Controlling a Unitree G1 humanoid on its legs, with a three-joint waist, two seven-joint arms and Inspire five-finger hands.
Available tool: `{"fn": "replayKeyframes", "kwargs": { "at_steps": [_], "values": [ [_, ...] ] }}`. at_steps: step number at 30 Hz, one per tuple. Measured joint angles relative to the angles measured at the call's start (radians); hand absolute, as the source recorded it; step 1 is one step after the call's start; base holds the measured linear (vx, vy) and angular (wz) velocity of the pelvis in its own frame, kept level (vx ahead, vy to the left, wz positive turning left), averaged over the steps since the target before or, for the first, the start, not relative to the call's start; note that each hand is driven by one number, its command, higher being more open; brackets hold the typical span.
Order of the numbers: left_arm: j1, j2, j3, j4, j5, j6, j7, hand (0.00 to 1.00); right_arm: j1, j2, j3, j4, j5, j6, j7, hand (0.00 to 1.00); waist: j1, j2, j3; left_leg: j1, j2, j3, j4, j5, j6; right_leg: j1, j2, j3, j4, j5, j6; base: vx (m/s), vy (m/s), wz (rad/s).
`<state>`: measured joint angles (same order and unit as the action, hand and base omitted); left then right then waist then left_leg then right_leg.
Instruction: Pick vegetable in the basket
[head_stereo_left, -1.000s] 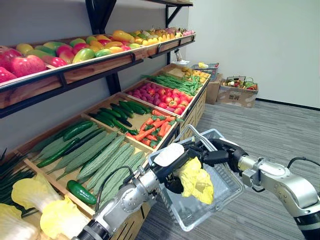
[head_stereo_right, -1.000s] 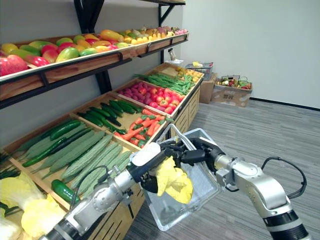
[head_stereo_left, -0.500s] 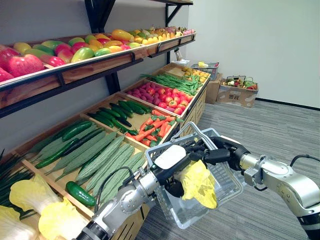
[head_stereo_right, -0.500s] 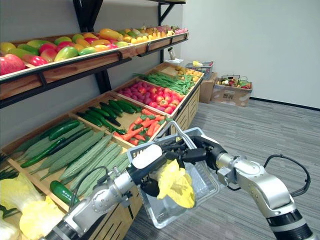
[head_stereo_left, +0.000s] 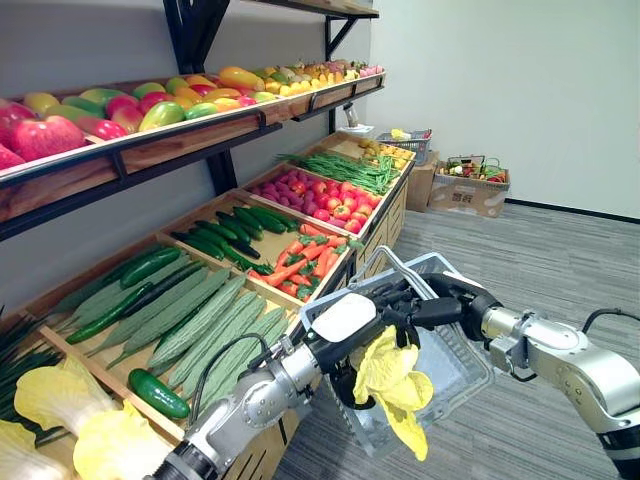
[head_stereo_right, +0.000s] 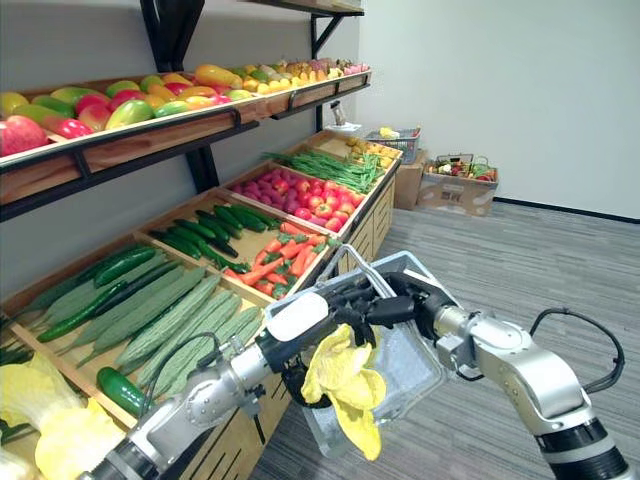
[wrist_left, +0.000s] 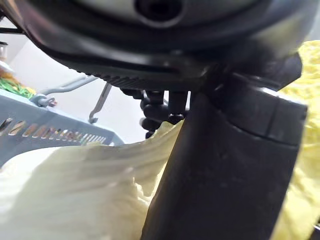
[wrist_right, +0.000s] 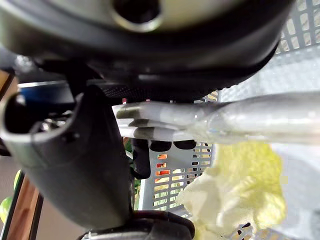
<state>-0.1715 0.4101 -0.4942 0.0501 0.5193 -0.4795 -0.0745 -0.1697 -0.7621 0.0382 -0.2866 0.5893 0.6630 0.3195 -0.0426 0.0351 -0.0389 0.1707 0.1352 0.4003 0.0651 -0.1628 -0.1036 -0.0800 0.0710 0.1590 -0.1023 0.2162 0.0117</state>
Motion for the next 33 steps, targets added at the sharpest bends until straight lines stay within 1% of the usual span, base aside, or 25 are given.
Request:
{"fn": "replayKeyframes", "kwargs": {
  "at_steps": [9,12,17,20,22,25,28,29,33],
  "values": [
    [0.000,0.006,0.000,0.000,0.000,0.000,-0.040,1.00,0.030,0.000,0.000,0.000,0.000,0.000,0.000,0.00,-0.002,0.002,-0.004,-0.001,0.000,0.000,0.000,0.000,0.000,0.000,0.000,0.001,0.000,0.000,0.000,0.00,0.000,0.00],
    [-0.001,0.006,0.000,0.000,0.004,0.004,-0.040,1.00,0.031,0.000,0.000,0.000,0.000,0.000,0.000,0.00,-0.002,0.002,-0.005,-0.001,-0.001,0.000,0.000,0.000,0.000,-0.001,0.000,0.002,0.000,0.000,0.000,0.00,0.000,0.00],
    [-0.028,0.005,0.000,0.005,0.077,0.014,-0.057,1.00,0.031,0.001,0.000,0.012,-0.002,0.024,-0.002,0.00,-0.002,0.003,-0.006,-0.001,-0.004,0.000,-0.004,0.000,0.000,-0.001,0.000,0.005,0.001,0.000,0.000,0.00,0.000,0.00],
    [-0.085,0.003,-0.003,0.038,0.113,0.014,-0.085,1.00,0.028,0.010,0.002,0.036,-0.006,0.026,-0.016,0.00,-0.004,0.005,-0.006,0.001,-0.006,0.004,-0.008,0.000,0.001,-0.003,0.000,0.010,0.002,0.002,0.001,0.00,0.000,-0.04],
    [-0.152,-0.018,-0.011,0.099,0.128,0.014,-0.104,1.00,-0.001,0.014,0.010,0.080,-0.011,0.027,-0.027,0.00,-0.012,0.005,-0.006,0.003,-0.009,0.005,-0.011,0.000,0.001,-0.003,-0.002,0.014,0.000,0.001,0.001,0.00,0.000,-0.04],
    [-0.213,-0.040,-0.011,0.153,0.145,0.014,-0.123,1.00,-0.036,0.016,0.023,0.115,-0.033,0.027,-0.036,0.00,-0.021,0.006,-0.006,0.007,-0.013,0.011,-0.016,0.000,0.001,-0.005,-0.003,0.024,0.000,0.002,0.001,-0.01,0.013,-0.09],
    [-0.271,-0.060,-0.011,0.197,0.154,0.014,-0.139,1.00,-0.065,0.017,0.022,0.138,-0.046,0.027,-0.044,0.00,-0.025,0.015,0.000,0.018,-0.020,0.028,-0.028,0.000,0.002,-0.007,-0.002,0.039,0.001,0.008,-0.002,-0.01,0.037,-0.15],
    [-0.299,-0.063,-0.011,0.211,0.157,0.014,-0.157,1.00,-0.076,0.017,0.022,0.151,-0.048,0.027,-0.045,0.00,-0.031,0.021,0.004,0.019,-0.023,0.029,-0.030,-0.001,0.004,-0.007,-0.004,0.042,0.002,0.009,-0.001,-0.01,0.026,-0.04],
    [-0.357,-0.065,-0.013,0.231,0.161,0.016,-0.204,1.00,-0.093,0.017,0.022,0.169,-0.049,0.027,-0.050,0.00,-0.036,0.026,0.009,0.020,-0.028,0.029,-0.034,-0.001,0.007,-0.007,-0.007,0.043,0.003,0.009,0.000,0.00,0.008,-0.01]
  ]
}}
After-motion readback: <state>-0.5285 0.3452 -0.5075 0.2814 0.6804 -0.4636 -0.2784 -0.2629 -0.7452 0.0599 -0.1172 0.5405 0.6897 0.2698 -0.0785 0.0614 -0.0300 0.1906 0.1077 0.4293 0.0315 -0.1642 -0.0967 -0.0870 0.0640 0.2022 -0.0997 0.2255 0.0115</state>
